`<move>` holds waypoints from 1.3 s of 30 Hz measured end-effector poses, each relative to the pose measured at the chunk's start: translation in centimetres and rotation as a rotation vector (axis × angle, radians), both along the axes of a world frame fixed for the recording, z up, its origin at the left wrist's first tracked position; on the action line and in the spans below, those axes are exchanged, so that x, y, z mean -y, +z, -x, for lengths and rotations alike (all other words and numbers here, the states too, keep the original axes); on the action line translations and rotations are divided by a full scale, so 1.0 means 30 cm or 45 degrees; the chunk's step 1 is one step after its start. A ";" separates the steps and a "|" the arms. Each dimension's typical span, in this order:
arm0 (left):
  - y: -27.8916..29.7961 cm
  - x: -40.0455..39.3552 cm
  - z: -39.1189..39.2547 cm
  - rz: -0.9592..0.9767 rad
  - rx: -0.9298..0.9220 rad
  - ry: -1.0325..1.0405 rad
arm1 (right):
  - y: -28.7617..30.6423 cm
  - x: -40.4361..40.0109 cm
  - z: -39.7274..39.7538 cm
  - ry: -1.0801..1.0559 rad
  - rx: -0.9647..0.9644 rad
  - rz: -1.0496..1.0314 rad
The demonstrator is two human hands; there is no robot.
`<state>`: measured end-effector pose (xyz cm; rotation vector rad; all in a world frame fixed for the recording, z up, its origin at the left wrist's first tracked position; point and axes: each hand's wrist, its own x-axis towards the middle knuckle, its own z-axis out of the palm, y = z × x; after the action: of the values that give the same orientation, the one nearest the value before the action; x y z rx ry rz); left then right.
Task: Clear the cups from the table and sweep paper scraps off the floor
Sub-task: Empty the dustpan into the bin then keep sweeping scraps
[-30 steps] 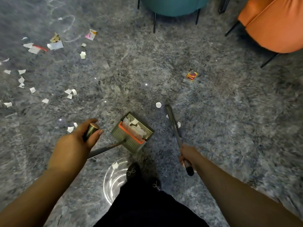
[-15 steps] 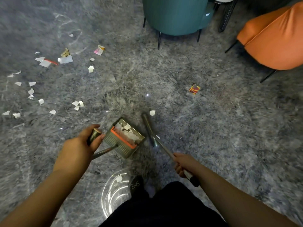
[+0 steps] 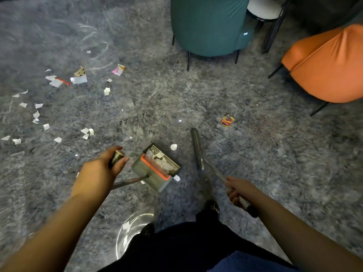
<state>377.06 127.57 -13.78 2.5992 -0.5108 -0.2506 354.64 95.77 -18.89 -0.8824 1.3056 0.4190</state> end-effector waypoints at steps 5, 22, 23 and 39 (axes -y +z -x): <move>0.000 0.245 0.048 0.031 0.001 0.049 | 0.019 0.314 0.047 0.002 -0.027 -0.025; 0.005 0.851 -0.082 0.080 0.020 -0.112 | -0.006 0.781 -0.093 -0.223 0.016 0.063; 0.002 0.885 -0.102 0.076 0.009 -0.115 | -0.005 0.812 -0.112 -0.232 0.025 0.056; -0.038 1.500 -0.224 -0.006 -0.080 0.011 | -0.072 1.570 -0.429 0.124 -0.092 0.117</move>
<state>383.77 82.58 -14.92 2.5890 -0.4775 -0.3296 367.51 48.68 -21.06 -1.0186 1.3608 0.4736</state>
